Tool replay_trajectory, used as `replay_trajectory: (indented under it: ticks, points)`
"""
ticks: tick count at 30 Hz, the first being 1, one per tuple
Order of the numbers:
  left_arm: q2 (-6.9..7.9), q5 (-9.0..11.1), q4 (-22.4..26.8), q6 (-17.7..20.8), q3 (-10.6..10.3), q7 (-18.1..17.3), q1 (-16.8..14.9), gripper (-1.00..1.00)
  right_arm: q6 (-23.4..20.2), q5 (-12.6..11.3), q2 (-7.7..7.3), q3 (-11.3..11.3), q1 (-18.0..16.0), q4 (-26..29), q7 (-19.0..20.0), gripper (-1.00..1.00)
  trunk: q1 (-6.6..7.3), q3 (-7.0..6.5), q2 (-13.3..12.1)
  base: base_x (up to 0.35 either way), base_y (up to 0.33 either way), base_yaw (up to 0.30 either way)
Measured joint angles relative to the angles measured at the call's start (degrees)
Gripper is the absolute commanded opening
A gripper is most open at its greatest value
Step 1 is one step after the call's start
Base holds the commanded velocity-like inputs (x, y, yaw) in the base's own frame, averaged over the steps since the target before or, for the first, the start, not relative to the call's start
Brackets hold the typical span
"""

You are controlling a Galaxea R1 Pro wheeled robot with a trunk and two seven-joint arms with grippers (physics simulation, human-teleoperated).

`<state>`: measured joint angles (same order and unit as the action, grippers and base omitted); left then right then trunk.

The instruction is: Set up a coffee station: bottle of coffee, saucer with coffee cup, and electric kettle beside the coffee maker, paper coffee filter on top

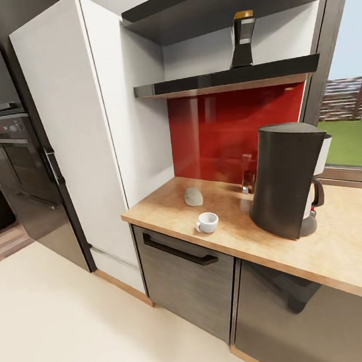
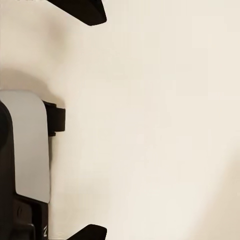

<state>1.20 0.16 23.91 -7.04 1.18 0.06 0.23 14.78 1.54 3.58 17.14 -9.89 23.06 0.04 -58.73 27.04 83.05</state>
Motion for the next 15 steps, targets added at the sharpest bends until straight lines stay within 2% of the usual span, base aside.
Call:
replay_trajectory:
  ticks: [2,7,11,12,15]
  points:
    - [0.02,0.0,0.0,0.0,0.11,0.01,0.0,1.0,-1.01,0.0,1.01,3.06,-0.02,6.05,-0.02,1.0,0.0,0.0,0.0,0.0,0.0,0.0]
    - [0.03,0.02,-0.03,-0.19,0.23,0.02,0.0,1.0,-7.65,-0.02,2.12,6.89,-0.03,17.97,-0.03,1.0,0.0,0.0,0.0,0.0,0.0,0.0]
    - [0.04,0.03,-0.1,-0.68,0.35,0.02,0.01,1.0,-15.38,-0.03,2.37,10.07,-0.04,28.69,-0.04,1.0,0.0,0.0,0.0,0.0,0.0,0.0]
    - [0.04,0.02,-0.19,-0.85,0.4,0.02,0.0,1.0,-19.72,-0.05,2.42,11.87,-0.05,33.88,-0.04,1.0,0.0,-0.01,0.0,0.0,0.0,0.0]
    - [0.04,0.04,-0.27,-1.0,0.49,0.02,0.01,1.0,-26.72,-0.22,2.47,13.96,-0.02,42.25,-0.04,1.0,0.0,0.0,0.0,0.0,0.0,0.0]
